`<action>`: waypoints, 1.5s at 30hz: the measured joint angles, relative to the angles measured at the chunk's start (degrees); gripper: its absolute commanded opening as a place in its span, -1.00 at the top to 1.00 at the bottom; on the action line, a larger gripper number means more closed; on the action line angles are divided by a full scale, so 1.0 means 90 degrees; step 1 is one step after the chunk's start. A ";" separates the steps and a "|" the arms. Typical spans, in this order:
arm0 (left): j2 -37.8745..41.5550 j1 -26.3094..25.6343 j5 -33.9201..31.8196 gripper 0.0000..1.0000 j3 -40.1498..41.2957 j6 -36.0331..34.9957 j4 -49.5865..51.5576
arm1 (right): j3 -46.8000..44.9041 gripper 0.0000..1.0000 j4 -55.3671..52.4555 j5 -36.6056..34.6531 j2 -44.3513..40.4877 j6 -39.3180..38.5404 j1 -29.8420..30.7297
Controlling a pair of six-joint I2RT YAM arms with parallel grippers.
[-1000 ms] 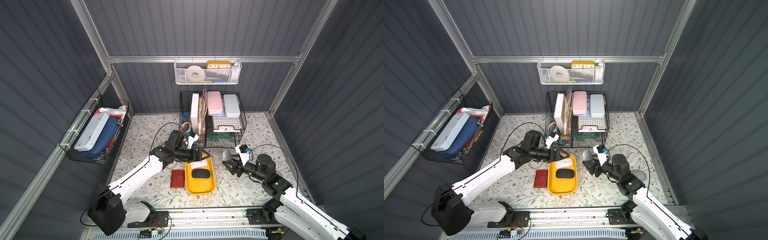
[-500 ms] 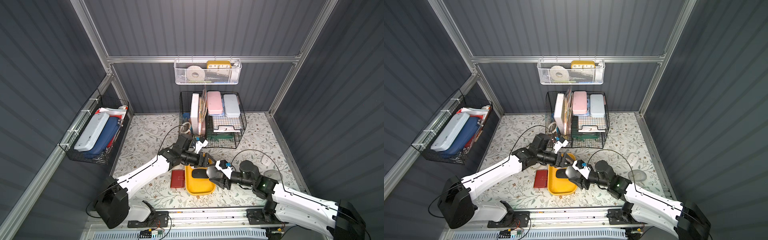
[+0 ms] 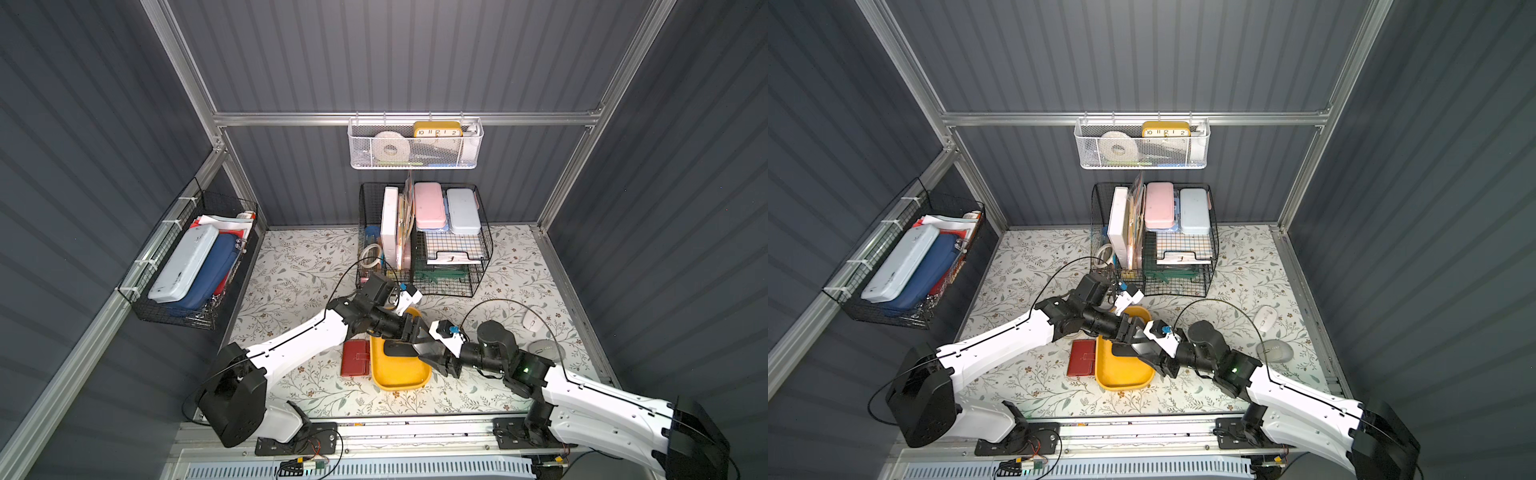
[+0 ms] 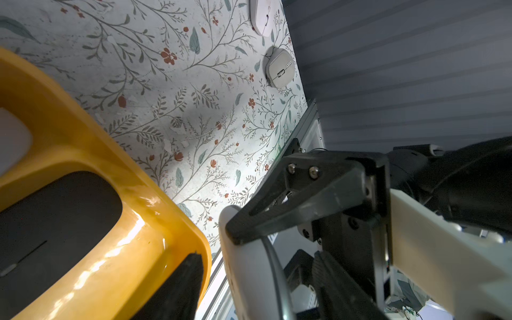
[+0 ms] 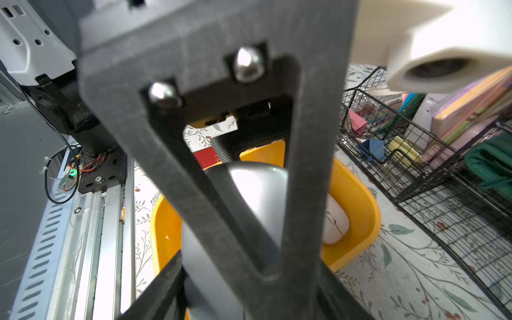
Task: Put the mouse in the storage box
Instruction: Pick up the mouse from the center of the board, then place the mouse in the storage box.
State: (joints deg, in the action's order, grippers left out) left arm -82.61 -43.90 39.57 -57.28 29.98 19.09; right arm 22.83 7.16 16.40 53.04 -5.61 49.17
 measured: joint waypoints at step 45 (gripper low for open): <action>0.0627 0.0753 -0.0879 0.99 0.0755 0.0015 0.0695 | -0.0214 -0.98 0.0248 -0.1972 -0.0602 0.0571 0.0027</action>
State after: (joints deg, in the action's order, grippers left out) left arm -76.97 -37.12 31.66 -50.48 30.11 25.34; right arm 20.91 9.39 -1.34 47.62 -0.47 49.41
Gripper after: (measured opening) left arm 0.242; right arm 0.990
